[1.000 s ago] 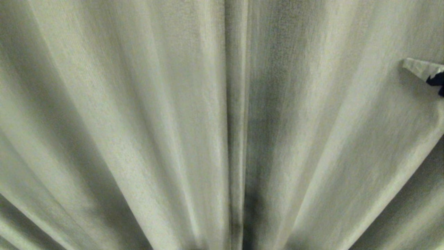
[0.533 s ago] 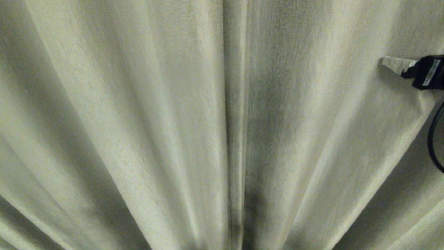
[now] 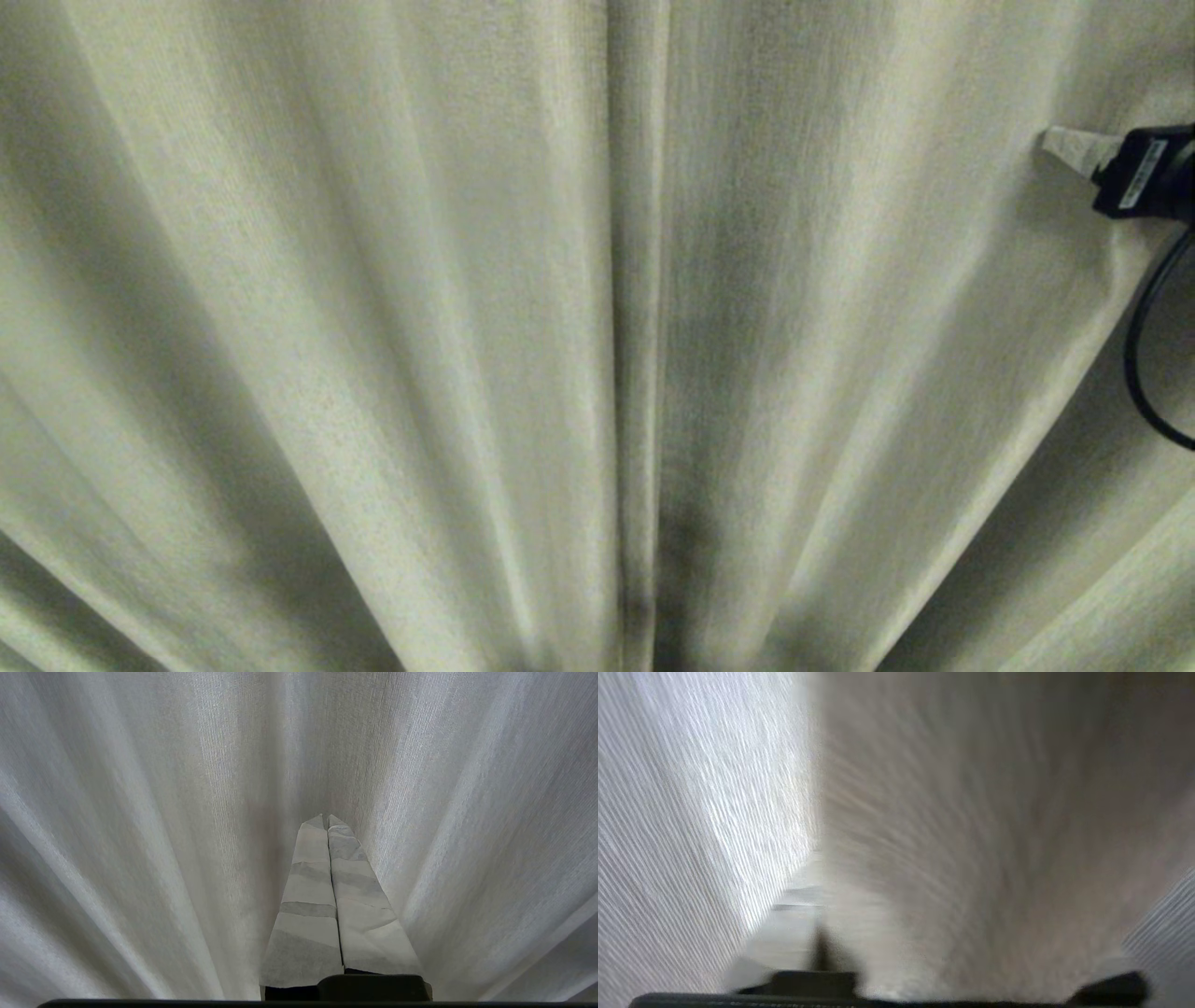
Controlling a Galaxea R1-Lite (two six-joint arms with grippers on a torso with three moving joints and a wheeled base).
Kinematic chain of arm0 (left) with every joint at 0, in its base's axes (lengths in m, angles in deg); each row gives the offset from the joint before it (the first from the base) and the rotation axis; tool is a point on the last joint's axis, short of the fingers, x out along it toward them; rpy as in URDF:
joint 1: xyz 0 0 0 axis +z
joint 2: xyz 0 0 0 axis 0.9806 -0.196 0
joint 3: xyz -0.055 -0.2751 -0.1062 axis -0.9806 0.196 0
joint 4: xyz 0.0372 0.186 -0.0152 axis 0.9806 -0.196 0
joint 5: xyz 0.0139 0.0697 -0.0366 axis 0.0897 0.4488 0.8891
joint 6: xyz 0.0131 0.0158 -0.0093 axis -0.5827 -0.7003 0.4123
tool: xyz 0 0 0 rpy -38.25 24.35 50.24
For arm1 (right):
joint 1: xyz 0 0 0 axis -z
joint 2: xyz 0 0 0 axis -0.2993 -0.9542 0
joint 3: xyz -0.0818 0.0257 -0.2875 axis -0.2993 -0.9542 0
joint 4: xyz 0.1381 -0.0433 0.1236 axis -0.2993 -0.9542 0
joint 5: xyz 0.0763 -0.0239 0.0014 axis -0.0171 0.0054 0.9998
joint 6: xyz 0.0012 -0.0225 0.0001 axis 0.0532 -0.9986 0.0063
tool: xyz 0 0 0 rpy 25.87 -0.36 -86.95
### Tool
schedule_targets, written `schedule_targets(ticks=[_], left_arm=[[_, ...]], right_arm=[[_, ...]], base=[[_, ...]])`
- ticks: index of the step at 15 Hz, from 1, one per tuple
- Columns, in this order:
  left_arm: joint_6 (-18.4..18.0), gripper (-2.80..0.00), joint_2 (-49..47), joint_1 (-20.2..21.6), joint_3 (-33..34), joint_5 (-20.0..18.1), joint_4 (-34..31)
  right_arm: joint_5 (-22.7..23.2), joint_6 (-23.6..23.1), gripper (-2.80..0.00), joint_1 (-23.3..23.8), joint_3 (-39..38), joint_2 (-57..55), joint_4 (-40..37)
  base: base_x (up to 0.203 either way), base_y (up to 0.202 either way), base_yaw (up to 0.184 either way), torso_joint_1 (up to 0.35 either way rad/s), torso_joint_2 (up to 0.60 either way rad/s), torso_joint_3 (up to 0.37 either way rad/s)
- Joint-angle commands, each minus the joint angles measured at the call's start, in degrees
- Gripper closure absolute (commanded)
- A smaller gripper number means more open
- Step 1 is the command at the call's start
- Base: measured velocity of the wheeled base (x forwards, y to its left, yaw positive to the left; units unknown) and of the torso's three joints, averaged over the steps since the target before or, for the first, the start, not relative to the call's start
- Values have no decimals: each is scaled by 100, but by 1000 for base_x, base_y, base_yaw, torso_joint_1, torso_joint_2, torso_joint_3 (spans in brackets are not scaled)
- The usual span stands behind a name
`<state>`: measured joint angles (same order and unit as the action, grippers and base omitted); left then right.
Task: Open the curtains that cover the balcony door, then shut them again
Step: Pull the outer curtains open on both sides
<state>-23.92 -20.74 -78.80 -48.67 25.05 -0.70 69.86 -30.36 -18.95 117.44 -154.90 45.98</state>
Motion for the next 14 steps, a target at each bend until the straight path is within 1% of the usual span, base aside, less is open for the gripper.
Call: schedule_targets(ticks=[1, 3, 5, 6, 8, 10, 12, 14], left_arm=[[3, 0, 1, 1, 0, -2, 0], [3, 0, 1, 1, 0, -2, 0], [3, 0, 1, 1, 0, -2, 0], [3, 0, 1, 1, 0, -2, 0], [3, 0, 1, 1, 0, -2, 0], [3, 0, 1, 1, 0, -2, 0], [3, 0, 1, 1, 0, -2, 0], [3, 0, 1, 6, 0, -2, 0]], right_arm=[[2, -6, 0, 6, 108, -228, 213], [17, 1, 0, 157, 11, -363, 692], [37, -3, 0, 162, -15, -518, 932], [93, -7, 0, 162, -32, -587, 1055], [369, 1, 0, 176, 94, -693, 1187], [423, -7, 0, 239, 196, -851, 1322], [418, 1, 0, 462, 434, -994, 1443], [422, 8, 0, 834, 781, -1138, 1393]], base=[[0, 0, 0, 0, 0, 0], [0, 0, 0, 0, 0, 0], [0, 0, 0, 0, 0, 0], [0, 0, 0, 0, 0, 0], [0, 0, 0, 0, 0, 0], [0, 0, 0, 0, 0, 0], [0, 0, 0, 0, 0, 0], [0, 0, 0, 0, 0, 0]])
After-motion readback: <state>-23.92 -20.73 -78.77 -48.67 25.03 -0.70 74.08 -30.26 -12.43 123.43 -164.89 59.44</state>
